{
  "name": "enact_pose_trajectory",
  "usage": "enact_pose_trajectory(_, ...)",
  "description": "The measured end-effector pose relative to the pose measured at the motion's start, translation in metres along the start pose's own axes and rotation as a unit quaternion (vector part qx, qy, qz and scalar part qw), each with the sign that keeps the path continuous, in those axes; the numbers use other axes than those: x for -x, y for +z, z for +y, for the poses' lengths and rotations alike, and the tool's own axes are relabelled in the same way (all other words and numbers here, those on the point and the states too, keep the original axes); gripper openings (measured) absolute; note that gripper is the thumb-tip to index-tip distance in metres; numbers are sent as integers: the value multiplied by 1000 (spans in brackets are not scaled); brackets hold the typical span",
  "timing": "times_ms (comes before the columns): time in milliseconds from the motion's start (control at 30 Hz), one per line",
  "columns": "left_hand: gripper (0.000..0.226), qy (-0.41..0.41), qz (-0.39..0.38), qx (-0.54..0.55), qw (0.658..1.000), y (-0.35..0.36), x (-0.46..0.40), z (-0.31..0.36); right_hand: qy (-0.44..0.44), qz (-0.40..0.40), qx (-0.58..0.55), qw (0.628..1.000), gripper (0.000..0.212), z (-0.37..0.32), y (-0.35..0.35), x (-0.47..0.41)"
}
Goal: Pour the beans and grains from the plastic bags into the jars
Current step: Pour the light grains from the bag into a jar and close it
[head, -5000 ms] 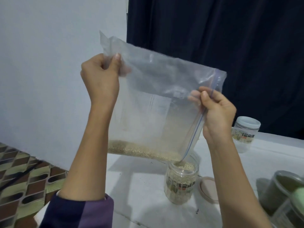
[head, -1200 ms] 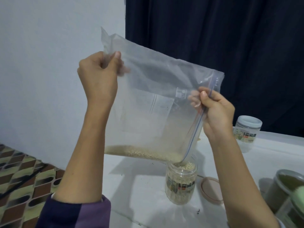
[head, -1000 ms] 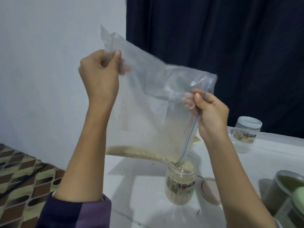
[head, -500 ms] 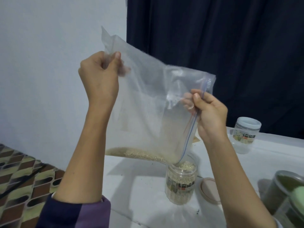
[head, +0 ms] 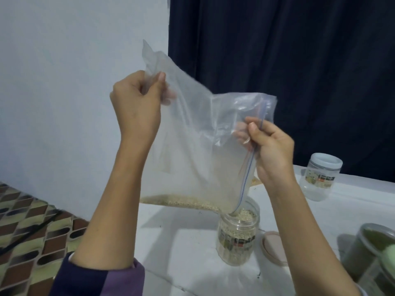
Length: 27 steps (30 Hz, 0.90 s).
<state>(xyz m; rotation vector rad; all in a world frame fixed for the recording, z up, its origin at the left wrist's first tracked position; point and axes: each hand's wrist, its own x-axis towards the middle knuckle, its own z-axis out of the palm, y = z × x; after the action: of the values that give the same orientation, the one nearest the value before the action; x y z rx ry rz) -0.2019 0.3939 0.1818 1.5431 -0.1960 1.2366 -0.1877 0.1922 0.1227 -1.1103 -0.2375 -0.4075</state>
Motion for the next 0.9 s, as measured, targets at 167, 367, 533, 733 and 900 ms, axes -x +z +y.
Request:
enact_pose_trajectory(167, 24, 1, -7, -1, 1000, -4, 1, -1, -3, 17, -13, 1000, 15, -1, -1, -1)
enact_pose_trajectory(367, 23, 8, 3, -7, 1000, -8, 1, -1, -8, 41, -35, 999, 15, -4, 1, -3)
enact_pose_trajectory(533, 26, 18, 0, -24, 1000, -9, 1, 0, -10, 30, -31, 999, 15, -2, 1, -2)
enact_pose_trajectory(733, 22, 13, -11, -26, 1000, -6, 1, 2, -9, 35, -31, 999, 15, 0, -1, -4)
enact_pose_trajectory(900, 23, 29, -4, -39, 999, -4, -2, 3, -5, 42, -43, 998, 15, 0, -2, -4)
